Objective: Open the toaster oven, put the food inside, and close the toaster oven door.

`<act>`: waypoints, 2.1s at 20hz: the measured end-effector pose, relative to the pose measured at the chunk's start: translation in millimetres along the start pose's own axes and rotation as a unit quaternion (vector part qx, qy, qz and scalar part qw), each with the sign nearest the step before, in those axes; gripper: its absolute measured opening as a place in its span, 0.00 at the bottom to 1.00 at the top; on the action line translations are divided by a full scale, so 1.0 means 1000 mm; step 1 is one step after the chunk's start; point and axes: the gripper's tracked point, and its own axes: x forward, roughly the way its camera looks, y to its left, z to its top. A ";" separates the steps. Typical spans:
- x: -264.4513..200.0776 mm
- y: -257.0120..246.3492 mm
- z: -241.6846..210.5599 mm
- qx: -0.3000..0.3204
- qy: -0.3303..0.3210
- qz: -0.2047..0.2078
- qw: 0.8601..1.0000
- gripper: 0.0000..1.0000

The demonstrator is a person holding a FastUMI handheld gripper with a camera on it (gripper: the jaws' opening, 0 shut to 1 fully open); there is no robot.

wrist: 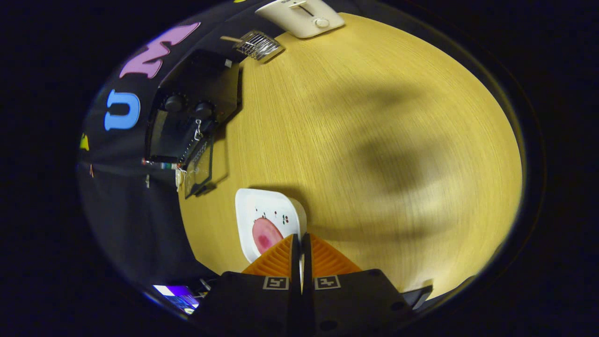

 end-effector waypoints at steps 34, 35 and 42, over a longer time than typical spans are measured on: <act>0.158 0.290 0.093 0.420 -0.329 0.099 0.840 0.05; 0.160 0.292 0.101 0.422 -0.338 0.105 0.835 0.05; 0.174 0.311 0.137 0.429 -0.341 0.128 0.827 0.06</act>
